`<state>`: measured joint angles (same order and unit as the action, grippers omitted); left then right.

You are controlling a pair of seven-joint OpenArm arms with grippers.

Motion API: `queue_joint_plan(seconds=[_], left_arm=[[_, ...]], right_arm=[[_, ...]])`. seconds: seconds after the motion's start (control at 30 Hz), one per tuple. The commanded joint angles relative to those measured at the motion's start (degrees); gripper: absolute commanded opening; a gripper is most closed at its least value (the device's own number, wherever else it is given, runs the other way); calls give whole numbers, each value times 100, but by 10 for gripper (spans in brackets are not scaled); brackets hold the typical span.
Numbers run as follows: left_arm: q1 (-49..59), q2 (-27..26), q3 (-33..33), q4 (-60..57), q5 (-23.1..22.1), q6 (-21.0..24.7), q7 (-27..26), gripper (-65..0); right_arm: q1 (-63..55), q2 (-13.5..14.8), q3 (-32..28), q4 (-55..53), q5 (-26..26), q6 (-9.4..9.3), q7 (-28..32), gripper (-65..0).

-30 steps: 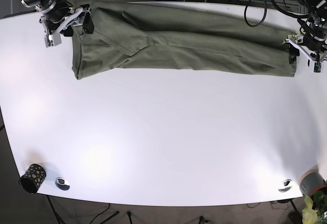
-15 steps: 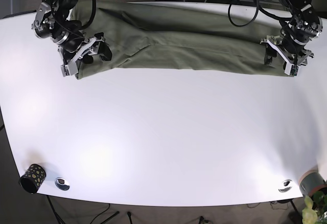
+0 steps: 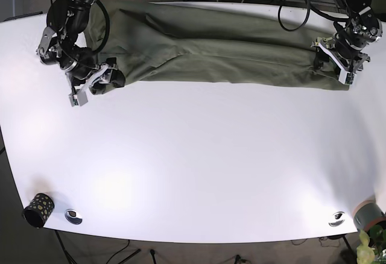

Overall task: Fold the T-shirt properly
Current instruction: 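Reposition both grippers onto the ends of the folded green strip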

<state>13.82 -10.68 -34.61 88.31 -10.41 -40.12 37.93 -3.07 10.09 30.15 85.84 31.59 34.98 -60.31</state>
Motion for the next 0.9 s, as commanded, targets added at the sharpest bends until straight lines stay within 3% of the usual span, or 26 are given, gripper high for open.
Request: queue_joint_plan(seconds=[0.0, 0.23, 0.37, 0.53, 0.63, 0.8, 0.87], left_arm=[[-7, -71, -25, 52, 0, 12, -9, -258], [-7, -71, -25, 61, 0, 12, 9, -258], [-7, -71, -25, 87, 0, 12, 9, -258], [-15, -36, -25, 149, -35, 12, 18, -258], [-24, 61, -25, 483, -35, 12, 18, -258], [-24, 466, -262, 1213, -35, 12, 27, -258], [-24, 536, -288, 1380, -27, 12, 27, -258]], right_arm=[[57, 130, 66, 71, -315, 5, 146, -214], [57, 420, 101, 79, -781, -30, 190, -214], [57, 429, 497, 167, -737, -12, 154, -214], [-119, 376, 567, 1161, -729, 14, -118, -214], [-225, 183, 558, 1978, -720, 49, -452, -214], [-489, -248, 558, 2770, -729, 489, -1067, -214], [-612, -486, 558, 2840, -729, 502, -1208, -214]])
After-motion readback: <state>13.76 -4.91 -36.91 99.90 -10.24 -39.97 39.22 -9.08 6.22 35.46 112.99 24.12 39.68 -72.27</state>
